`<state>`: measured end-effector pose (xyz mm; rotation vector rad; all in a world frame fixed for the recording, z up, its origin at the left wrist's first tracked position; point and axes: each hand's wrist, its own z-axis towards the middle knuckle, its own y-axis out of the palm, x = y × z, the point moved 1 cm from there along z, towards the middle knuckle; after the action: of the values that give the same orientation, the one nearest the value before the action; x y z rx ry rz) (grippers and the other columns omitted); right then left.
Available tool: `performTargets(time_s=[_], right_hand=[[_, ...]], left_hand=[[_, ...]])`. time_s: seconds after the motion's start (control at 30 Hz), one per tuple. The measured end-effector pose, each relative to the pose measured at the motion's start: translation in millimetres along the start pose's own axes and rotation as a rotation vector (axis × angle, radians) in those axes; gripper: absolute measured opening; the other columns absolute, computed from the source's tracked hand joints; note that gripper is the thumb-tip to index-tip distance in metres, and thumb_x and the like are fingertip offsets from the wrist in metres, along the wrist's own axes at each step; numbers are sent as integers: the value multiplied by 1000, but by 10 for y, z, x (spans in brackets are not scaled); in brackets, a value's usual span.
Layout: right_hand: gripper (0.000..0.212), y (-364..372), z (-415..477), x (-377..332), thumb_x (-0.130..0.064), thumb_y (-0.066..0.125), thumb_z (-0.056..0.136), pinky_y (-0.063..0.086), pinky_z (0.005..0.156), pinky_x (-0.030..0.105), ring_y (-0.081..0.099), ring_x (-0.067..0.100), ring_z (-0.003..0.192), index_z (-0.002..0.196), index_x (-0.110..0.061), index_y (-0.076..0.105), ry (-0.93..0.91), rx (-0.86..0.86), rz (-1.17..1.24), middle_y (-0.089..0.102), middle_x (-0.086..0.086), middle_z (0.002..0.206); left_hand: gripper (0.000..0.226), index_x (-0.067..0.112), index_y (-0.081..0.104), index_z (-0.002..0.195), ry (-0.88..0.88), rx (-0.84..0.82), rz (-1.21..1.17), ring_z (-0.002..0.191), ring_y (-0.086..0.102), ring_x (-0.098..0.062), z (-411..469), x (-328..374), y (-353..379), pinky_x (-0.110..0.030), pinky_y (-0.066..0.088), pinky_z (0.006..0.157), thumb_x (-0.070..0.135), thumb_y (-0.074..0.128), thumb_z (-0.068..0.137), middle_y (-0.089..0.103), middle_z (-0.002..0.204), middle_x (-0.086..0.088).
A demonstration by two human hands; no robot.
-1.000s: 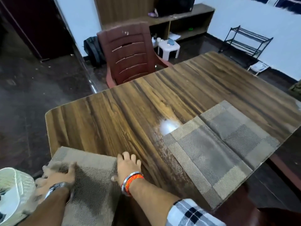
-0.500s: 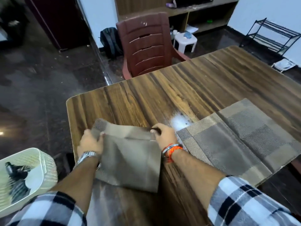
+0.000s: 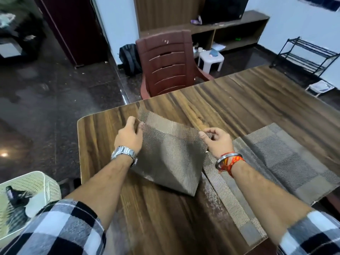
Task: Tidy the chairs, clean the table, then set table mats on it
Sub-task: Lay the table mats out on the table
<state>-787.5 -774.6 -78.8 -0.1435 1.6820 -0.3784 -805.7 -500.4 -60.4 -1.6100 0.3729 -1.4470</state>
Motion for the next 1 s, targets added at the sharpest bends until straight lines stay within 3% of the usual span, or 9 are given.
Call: performTargets(time_s=[0.13, 0.23, 0.37, 0.47, 0.57, 0.8, 0.87, 0.93, 1.0], right_hand=[[42, -71, -160, 190, -22, 90, 66, 54, 80, 28, 65, 18, 92, 102, -19, 70, 246, -266, 241, 68, -3, 91], [92, -75, -322, 393, -28, 100, 40, 49, 101, 44, 66, 24, 99, 120, -8, 59, 304, -379, 292, 70, 4, 94], [40, -167, -336, 292, 15, 75, 74, 56, 86, 26, 69, 16, 85, 95, -14, 58, 225, -382, 362, 69, -5, 83], [34, -217, -284, 177, -13, 86, 72, 53, 96, 50, 71, 25, 100, 100, -12, 69, -17, -248, 263, 76, 4, 98], [45, -274, -220, -20, -48, 80, 73, 50, 100, 49, 67, 21, 108, 106, -23, 65, -152, -191, 202, 72, 1, 109], [27, -230, 308, -590, -12, 69, 89, 47, 100, 34, 65, 13, 112, 114, -21, 63, -238, 49, 528, 72, -3, 112], [27, -240, 579, -720, -2, 67, 89, 52, 95, 32, 67, 16, 107, 110, -19, 65, -227, 95, 640, 74, -2, 107], [26, -171, 929, -618, -3, 69, 88, 53, 96, 36, 68, 20, 106, 107, -20, 65, -138, 179, 670, 75, -1, 105], [23, -32, 1253, -306, -23, 77, 77, 51, 99, 45, 68, 24, 103, 97, -25, 65, 32, 263, 563, 75, 0, 102]], left_hand=[[27, 24, 55, 106, 139, 98, -165, 68, 49, -19, 115, 432, -142, -27, 35, 65, 47, 51, 95, 60, 77, 1], [23, 23, 55, 94, 265, 128, -260, 61, 52, -4, 300, 786, -273, -24, 35, 59, 46, 56, 93, 56, 68, 8], [14, 26, 52, 88, 402, 193, -352, 60, 50, 11, 501, 1345, -460, -7, 33, 56, 38, 59, 93, 51, 65, 15], [19, 23, 57, 96, 433, 182, -291, 59, 53, 7, 623, 1671, -493, -10, 40, 57, 42, 58, 93, 56, 69, 12], [30, 25, 59, 108, 474, 247, -207, 75, 63, -17, 818, 1907, -525, -29, 51, 72, 50, 53, 93, 67, 83, 3], [32, 19, 58, 110, 496, 430, -199, 90, 59, -27, 1608, 2378, -447, -30, 39, 70, 45, 44, 97, 60, 89, 1], [39, 21, 54, 125, 448, 494, -223, 104, 57, -28, 1910, 2479, -344, -35, 42, 82, 45, 44, 95, 62, 112, -6], [58, 30, 33, 146, 350, 493, -55, 131, 39, -32, 2124, 2507, -128, -45, 32, 103, 55, 40, 93, 38, 149, -6], [66, 37, 15, 151, 325, 249, 140, 143, 15, -36, 2180, 2323, 297, -55, 12, 114, 63, 33, 92, 13, 161, -1]])
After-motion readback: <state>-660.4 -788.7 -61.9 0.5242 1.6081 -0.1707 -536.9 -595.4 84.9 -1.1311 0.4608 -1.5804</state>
